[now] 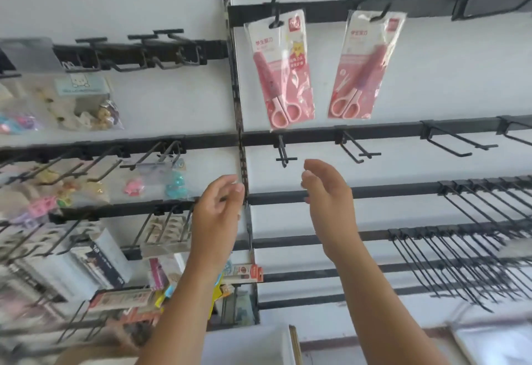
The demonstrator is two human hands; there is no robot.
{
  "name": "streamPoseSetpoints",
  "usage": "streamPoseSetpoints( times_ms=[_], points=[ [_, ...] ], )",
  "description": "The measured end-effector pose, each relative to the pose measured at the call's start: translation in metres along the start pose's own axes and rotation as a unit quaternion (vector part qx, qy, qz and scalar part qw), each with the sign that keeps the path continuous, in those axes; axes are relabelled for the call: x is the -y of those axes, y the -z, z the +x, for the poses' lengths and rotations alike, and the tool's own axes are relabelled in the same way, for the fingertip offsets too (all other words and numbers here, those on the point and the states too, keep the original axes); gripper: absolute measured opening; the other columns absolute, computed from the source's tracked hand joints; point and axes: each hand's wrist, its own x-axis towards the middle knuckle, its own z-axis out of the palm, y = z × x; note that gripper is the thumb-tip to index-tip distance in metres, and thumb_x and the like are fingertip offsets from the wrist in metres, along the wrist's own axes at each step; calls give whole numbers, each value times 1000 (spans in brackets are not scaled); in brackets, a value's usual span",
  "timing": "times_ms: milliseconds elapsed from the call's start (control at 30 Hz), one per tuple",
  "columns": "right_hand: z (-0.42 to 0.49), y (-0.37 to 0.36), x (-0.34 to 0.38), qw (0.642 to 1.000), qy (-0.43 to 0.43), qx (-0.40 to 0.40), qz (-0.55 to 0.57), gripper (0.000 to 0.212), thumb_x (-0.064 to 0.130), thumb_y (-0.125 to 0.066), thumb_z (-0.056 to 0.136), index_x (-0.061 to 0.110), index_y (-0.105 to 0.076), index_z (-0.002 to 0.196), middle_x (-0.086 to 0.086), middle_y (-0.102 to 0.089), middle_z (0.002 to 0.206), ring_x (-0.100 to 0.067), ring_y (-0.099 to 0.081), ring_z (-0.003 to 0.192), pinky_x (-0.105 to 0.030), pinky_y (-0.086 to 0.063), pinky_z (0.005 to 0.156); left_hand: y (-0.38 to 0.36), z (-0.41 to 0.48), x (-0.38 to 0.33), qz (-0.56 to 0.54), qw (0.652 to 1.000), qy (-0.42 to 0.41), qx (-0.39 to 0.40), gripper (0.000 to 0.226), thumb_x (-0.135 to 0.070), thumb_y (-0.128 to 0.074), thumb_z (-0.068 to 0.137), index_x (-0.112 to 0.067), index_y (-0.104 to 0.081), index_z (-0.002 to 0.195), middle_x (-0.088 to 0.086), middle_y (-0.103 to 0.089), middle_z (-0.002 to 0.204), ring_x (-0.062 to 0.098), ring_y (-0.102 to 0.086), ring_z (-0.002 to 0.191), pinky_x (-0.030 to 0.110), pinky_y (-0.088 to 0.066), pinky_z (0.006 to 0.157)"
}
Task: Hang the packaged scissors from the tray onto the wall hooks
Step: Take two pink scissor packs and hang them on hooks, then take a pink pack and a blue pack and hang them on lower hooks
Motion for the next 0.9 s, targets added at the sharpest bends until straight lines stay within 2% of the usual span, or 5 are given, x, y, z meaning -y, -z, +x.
streamPoseSetpoints(
  times_ms=[433, 567, 633, 733, 900],
  points=[
    [-70, -68, -106, 986, -162, 19, -41, 40, 38, -54, 88, 22, -68, 123, 12, -70, 115, -18, -67, 112, -41, -54, 97, 67, -38, 120, 7, 985, 172, 29, 12, -29, -62, 96, -37, -66, 104, -1, -71, 116, 20, -69, 105, 39, -58, 88],
    [-89, -87, -143, 978, -199, 29, -49, 19, 31, -54, 92, 34, -70, 100, 25, -73, 93, -12, -69, 98, -35, -56, 88, 82, -51, 157, 13, 976, 216, 24, 10, -27, -66, 93, -34, -67, 99, -1, -73, 105, 20, -68, 90, 35, -54, 73],
    [-101, -95, -164, 974, -218, 26, -60, 17, 30, -54, 92, 36, -69, 95, 27, -73, 87, -13, -69, 94, -31, -54, 83, 89, -59, 180, 25, 970, 242, 22, 11, -33, -64, 87, -36, -67, 97, -3, -73, 105, 23, -68, 95, 42, -54, 82],
    [-122, -104, -202, 959, -269, 30, -84, 31, 35, -51, 87, 23, -71, 107, 16, -72, 92, -17, -70, 96, -36, -54, 84, 101, -77, 220, 50, 956, 289, 31, 13, -31, -63, 88, -36, -67, 100, 0, -72, 111, 28, -67, 107, 47, -52, 91],
    [-164, -108, -271, 920, -365, 57, -134, 30, 29, -55, 95, 19, -70, 119, 4, -72, 109, -22, -69, 105, -44, -54, 92, 114, -115, 287, 108, 927, 355, 51, 17, -27, -60, 95, -31, -66, 110, -2, -70, 112, 14, -67, 99, 29, -54, 78]
  ],
)
